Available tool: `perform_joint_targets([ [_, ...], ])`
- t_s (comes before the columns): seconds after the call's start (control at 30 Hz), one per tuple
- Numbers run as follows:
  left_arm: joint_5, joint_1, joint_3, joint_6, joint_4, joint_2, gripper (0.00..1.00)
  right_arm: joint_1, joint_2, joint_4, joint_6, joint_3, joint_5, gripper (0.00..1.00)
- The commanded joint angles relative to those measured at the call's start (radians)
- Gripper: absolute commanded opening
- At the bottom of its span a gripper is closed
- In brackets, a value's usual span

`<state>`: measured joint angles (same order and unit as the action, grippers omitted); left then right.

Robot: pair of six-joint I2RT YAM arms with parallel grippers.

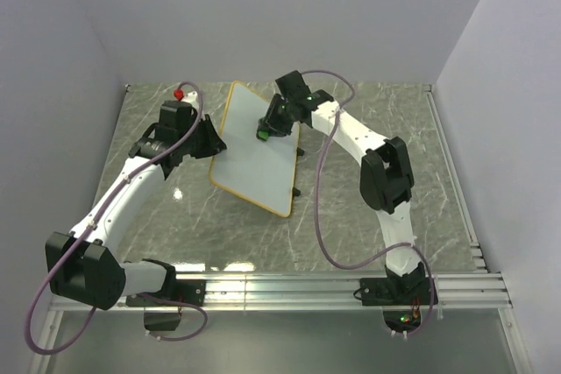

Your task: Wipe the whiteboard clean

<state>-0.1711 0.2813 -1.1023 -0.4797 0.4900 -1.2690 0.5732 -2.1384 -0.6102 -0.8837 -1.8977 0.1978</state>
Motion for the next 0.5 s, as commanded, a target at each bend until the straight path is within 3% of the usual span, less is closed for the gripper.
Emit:
perform_joint_targets([
  [0.0, -0.010, 0.039, -0.001, 0.004, 0.012, -0.020, 0.00, 0.014, -0.066, -0.046, -0.041, -0.148, 0.023, 0.00],
  [0.13, 0.001, 0.048, -0.013, 0.004, 0.022, -0.020, 0.00, 0.014, -0.091, -0.039, -0.058, -0.173, 0.040, 0.00],
  [0.23, 0.008, 0.048, -0.019, 0.009, 0.033, -0.010, 0.00, -0.005, -0.060, 0.006, -0.057, -0.054, 0.051, 0.00],
  [0.37, 0.012, 0.048, -0.022, 0.016, 0.042, 0.002, 0.00, -0.030, 0.050, 0.111, -0.058, 0.254, 0.060, 0.00],
  [0.47, 0.010, 0.050, -0.018, 0.018, 0.042, 0.007, 0.00, -0.033, 0.080, 0.119, -0.028, 0.359, 0.039, 0.00],
])
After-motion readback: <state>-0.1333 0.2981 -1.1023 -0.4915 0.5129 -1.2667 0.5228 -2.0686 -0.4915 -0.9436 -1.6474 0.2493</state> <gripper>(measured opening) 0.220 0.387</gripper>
